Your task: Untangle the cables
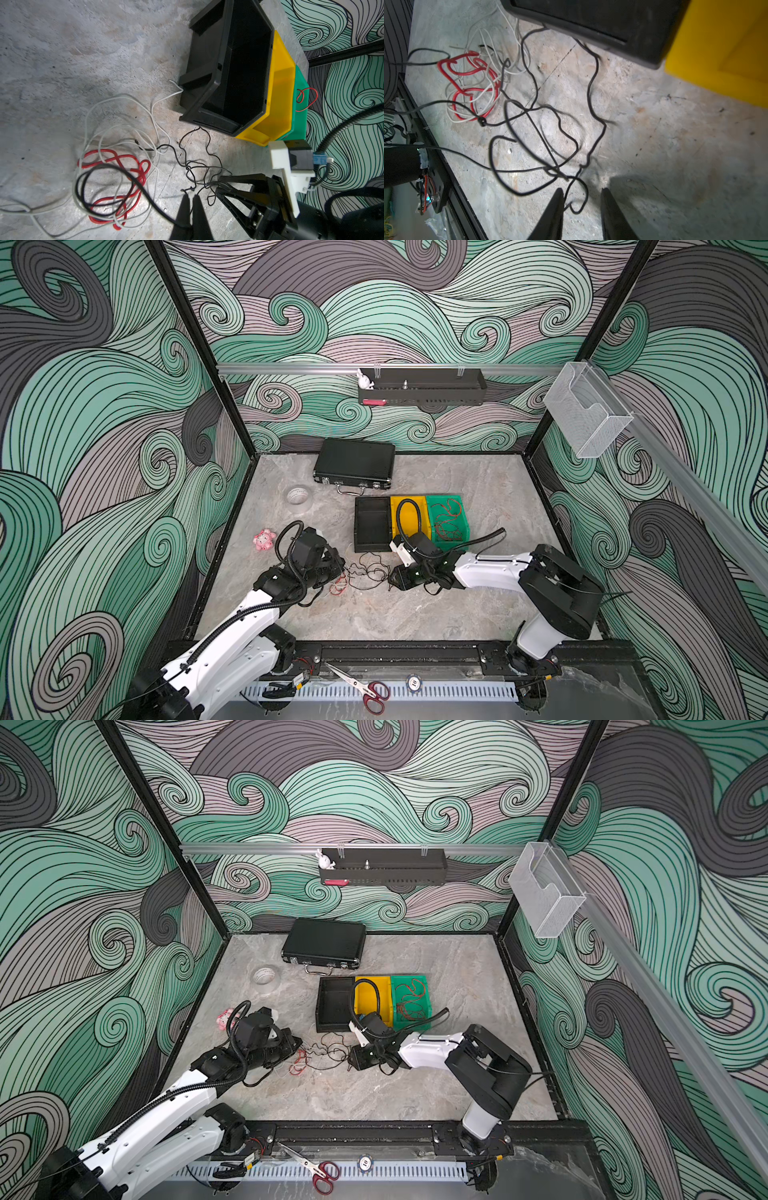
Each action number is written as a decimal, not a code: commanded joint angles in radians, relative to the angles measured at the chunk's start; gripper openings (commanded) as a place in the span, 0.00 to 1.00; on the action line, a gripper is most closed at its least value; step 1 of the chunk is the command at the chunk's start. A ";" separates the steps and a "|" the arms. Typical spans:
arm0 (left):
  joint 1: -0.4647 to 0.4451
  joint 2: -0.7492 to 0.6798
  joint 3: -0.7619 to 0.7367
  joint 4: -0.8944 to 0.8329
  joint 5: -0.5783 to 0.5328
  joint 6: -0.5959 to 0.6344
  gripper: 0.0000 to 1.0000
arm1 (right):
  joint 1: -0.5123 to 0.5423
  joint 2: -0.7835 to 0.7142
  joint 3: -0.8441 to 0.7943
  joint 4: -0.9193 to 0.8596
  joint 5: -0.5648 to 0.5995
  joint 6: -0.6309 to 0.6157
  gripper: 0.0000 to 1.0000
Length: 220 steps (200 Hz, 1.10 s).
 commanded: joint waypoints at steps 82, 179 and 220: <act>0.038 -0.029 0.026 -0.071 -0.043 0.007 0.00 | -0.007 -0.100 0.000 -0.087 0.060 -0.027 0.05; 0.128 -0.066 0.039 -0.136 -0.066 -0.018 0.00 | -0.213 -0.535 -0.077 -0.345 0.088 -0.103 0.08; 0.140 -0.065 0.050 -0.157 -0.077 -0.011 0.00 | -0.217 -0.629 -0.055 -0.410 0.118 -0.106 0.05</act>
